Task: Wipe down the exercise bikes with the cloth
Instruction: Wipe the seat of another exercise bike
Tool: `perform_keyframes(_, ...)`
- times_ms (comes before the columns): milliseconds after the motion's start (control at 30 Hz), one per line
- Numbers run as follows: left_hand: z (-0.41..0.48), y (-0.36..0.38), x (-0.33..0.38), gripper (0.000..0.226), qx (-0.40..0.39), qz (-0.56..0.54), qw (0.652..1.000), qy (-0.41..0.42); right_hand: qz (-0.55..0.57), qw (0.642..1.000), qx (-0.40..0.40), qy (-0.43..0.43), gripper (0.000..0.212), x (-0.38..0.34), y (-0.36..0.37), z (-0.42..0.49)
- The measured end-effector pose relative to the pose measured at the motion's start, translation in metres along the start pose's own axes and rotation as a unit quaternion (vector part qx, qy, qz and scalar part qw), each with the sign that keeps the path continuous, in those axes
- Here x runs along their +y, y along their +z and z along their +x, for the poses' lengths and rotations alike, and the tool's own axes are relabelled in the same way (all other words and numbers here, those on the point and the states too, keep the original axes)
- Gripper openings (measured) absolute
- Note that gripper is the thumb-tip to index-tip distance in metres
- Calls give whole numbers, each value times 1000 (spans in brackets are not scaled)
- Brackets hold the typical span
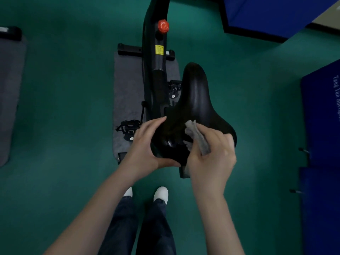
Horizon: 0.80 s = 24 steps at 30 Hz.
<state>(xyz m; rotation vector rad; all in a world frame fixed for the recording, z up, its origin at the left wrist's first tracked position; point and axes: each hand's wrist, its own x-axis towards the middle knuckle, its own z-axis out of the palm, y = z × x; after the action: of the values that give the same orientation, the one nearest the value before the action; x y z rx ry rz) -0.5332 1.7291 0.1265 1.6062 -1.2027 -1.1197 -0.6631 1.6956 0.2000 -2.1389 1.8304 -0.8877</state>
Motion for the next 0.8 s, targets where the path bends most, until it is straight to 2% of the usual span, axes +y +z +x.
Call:
perform_keyframes(200,-1,2,-5,94,18,-14,999,41,17,993,-67,-95,40,-16,-1,-22)
perform_keyframes(333,0,3,-7,101,11,-8,999,35,-21,996,-40,-81,40,-5,5,12)
perform_keyframes(433,-2,6,-11,107,10,-23,999,40,-55,987,-81,-127,38,-5,2,-3)
perform_keyframes(500,-6,9,-13,111,13,-42,998,43,-25,978,-118,-172,38,-5,-6,-17)
perform_keyframes(600,-11,17,-14,122,18,-50,998,20,29,971,-148,-184,33,-4,-9,8)
perform_keyframes(700,-12,23,-12,133,32,-66,997,-29,-15,958,-187,-216,34,-11,7,46)
perform_keyframes(800,-12,29,-12,133,52,-79,994,-58,-36,925,-252,-281,34,-8,13,54)
